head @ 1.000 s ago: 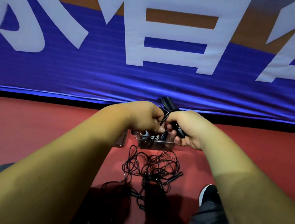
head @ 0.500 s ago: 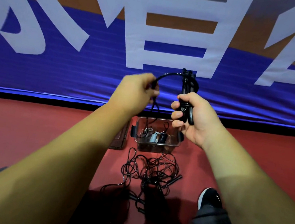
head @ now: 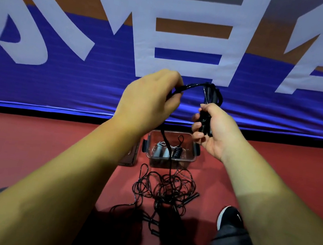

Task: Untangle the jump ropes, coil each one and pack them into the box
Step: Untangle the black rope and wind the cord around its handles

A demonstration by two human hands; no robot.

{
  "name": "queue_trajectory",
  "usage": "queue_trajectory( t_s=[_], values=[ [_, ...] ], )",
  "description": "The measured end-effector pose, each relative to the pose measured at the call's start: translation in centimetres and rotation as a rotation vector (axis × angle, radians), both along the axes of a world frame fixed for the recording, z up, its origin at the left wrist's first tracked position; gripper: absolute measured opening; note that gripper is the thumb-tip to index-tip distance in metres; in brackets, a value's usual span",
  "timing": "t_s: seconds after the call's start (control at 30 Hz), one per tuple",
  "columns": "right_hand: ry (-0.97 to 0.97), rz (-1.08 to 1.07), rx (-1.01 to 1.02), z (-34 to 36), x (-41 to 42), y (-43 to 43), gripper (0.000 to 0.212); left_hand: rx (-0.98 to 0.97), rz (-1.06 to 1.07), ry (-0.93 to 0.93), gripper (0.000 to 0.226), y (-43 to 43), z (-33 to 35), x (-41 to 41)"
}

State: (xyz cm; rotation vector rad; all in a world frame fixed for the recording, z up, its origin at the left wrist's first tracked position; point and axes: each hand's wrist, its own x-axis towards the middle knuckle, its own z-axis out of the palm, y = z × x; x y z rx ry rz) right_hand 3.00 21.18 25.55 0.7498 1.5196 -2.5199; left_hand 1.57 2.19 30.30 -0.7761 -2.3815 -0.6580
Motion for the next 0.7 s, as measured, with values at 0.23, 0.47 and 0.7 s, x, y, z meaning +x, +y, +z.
queue_trajectory(
  t_s=[0.23,0.47,0.7],
  values=[
    [0.032,0.020,0.264,-0.5,0.2,-0.3,0.006,-0.432,-0.120,-0.629,0.017,-2.0,-2.0,-1.4],
    [0.122,0.234,0.942,-0.7,0.8,-1.5,0.010,-0.049,-0.375,-1.169,0.015,-1.8,-3.5,-1.4],
    [0.100,0.274,1.059,-0.9,0.7,-1.1,0.009,0.193,-0.390,-1.187,0.031,-1.1,-2.8,-1.2]
  ],
)
